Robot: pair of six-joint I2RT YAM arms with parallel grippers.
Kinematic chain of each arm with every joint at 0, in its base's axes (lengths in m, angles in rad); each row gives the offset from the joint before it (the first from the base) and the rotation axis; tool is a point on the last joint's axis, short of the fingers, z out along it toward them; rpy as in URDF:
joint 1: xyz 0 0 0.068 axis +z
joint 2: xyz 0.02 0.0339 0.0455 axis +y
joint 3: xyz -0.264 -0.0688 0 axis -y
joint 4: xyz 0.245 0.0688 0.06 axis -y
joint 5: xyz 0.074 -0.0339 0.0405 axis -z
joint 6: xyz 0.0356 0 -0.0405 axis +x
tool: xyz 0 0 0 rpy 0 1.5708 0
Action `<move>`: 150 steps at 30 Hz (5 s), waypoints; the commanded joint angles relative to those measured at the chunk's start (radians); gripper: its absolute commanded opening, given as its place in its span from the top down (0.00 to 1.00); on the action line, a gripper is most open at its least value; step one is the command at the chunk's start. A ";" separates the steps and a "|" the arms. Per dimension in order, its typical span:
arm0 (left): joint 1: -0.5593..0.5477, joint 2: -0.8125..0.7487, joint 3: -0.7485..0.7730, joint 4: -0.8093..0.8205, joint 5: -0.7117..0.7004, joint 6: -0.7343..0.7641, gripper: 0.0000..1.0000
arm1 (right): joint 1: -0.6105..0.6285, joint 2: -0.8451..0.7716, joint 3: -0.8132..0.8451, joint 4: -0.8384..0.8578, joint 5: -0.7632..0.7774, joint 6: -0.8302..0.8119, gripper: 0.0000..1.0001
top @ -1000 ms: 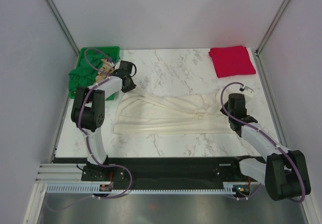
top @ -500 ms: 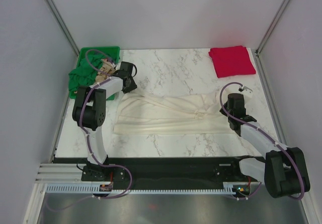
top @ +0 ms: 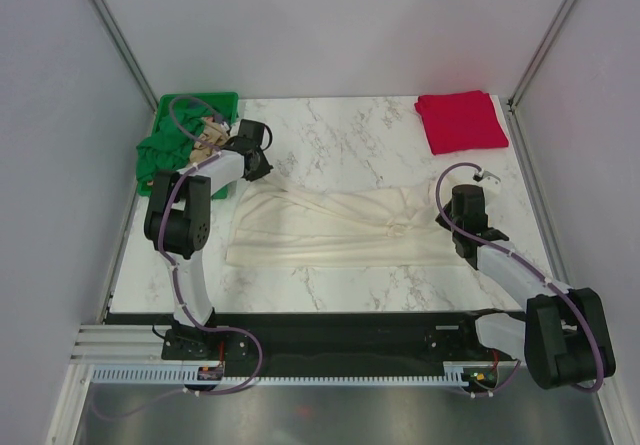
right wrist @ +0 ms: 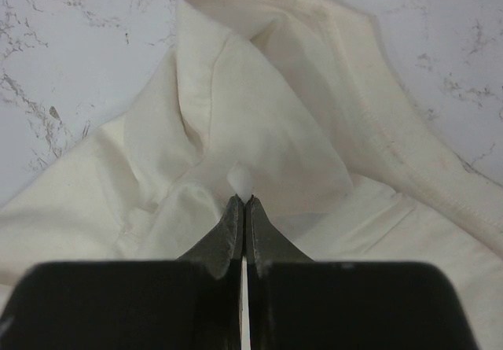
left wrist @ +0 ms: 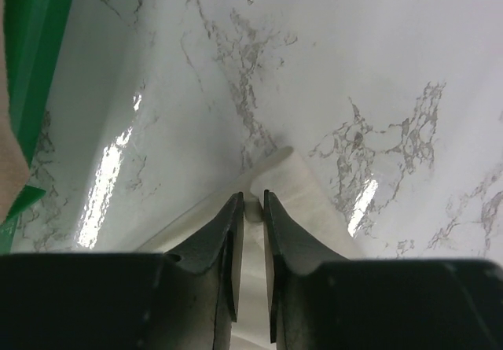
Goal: Fold and stack the t-shirts
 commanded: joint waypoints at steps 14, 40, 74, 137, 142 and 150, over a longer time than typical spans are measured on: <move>0.001 -0.095 0.099 -0.058 -0.028 0.017 0.98 | -0.003 0.017 0.023 0.037 -0.008 0.014 1.00; 0.205 -0.353 0.186 -0.279 0.081 -0.003 0.98 | -0.058 0.568 0.994 -0.119 -0.280 -0.209 1.00; 0.236 -0.813 -0.521 -0.187 0.093 -0.066 0.98 | -0.072 -0.203 0.071 -0.154 -0.093 0.038 1.00; -0.869 -0.698 -0.710 -0.041 0.096 -0.638 0.44 | 0.164 1.560 1.801 -0.323 -0.513 0.063 0.11; -1.008 -0.673 -0.523 -0.121 0.030 -0.641 0.43 | 0.163 1.663 1.944 -0.181 -0.677 0.058 0.05; -1.028 -0.803 -0.365 -0.435 -0.279 -0.546 0.38 | 0.169 1.296 1.650 0.019 -0.774 -0.087 0.02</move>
